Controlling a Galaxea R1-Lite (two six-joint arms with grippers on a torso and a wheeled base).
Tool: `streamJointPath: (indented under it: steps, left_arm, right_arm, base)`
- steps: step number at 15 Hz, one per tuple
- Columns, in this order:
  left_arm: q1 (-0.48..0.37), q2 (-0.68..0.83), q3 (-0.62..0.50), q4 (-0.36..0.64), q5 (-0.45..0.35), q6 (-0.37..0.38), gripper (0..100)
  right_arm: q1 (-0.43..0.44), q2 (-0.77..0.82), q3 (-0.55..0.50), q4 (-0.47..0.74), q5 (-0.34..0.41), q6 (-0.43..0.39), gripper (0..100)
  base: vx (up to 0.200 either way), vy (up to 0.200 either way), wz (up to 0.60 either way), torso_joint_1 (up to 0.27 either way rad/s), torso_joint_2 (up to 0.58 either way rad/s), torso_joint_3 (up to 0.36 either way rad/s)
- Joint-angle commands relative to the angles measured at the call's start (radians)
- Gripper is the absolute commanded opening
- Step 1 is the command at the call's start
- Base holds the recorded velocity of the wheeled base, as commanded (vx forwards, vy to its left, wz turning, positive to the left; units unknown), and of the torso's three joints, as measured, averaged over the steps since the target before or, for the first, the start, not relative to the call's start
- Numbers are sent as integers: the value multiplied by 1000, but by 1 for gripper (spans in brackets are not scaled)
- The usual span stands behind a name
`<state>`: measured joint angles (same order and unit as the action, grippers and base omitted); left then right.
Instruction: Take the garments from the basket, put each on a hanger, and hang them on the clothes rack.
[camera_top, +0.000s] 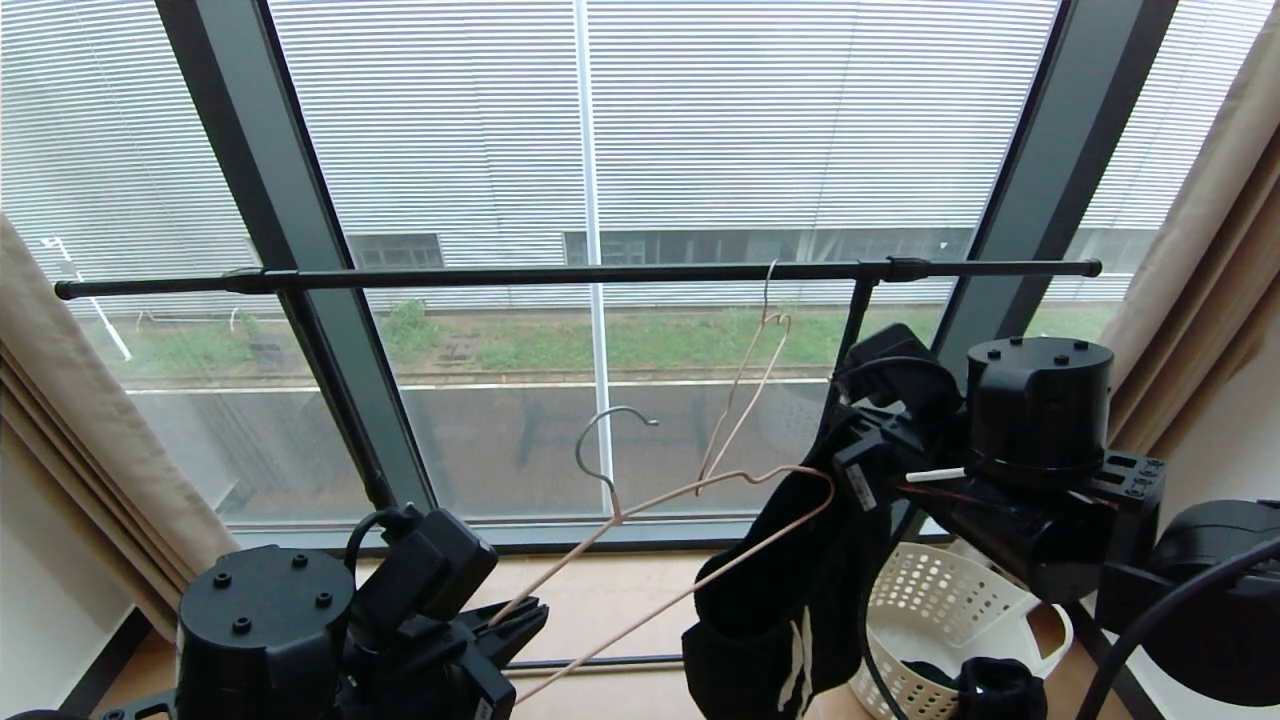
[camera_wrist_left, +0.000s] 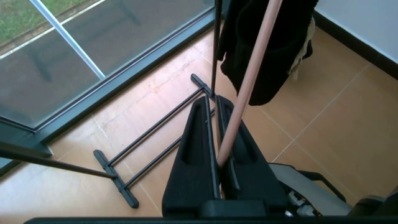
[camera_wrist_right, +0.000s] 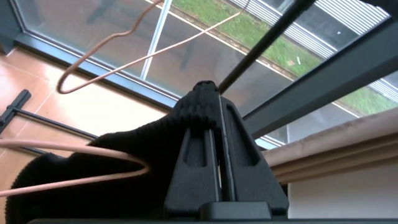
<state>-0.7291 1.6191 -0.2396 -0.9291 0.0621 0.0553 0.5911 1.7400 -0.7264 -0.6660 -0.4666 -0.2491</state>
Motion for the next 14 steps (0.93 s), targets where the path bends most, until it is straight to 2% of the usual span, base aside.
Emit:
streamJointPath:
  steps: [1,2,3,8,14]
  left_arm:
    - [-1,10,0,0,1,0,0]
    - [-3,10,0,0,1,0,0]
    - [-1,10,0,0,1,0,0]
    - [-1,10,-3,0,1,-2,0]
    - [-1,11,-3,0,1,-2,0]
  right_arm:
    - [23,4,7,0,-3,1,0]
    - [75,4,13,2,-37,16,0]
    - [92,3,19,2,-52,16,0]
    - [174,3,24,3,-56,34,0]
    - [253,18,12,14,-99,79,0]
  base:
    - [0,0,0,0,0,0]
    - [0,0,0,0,0,0]
    - [0,0,0,0,0,0]
    - [0,0,0,0,0,0]
    - [0,0,0,0,0,0]
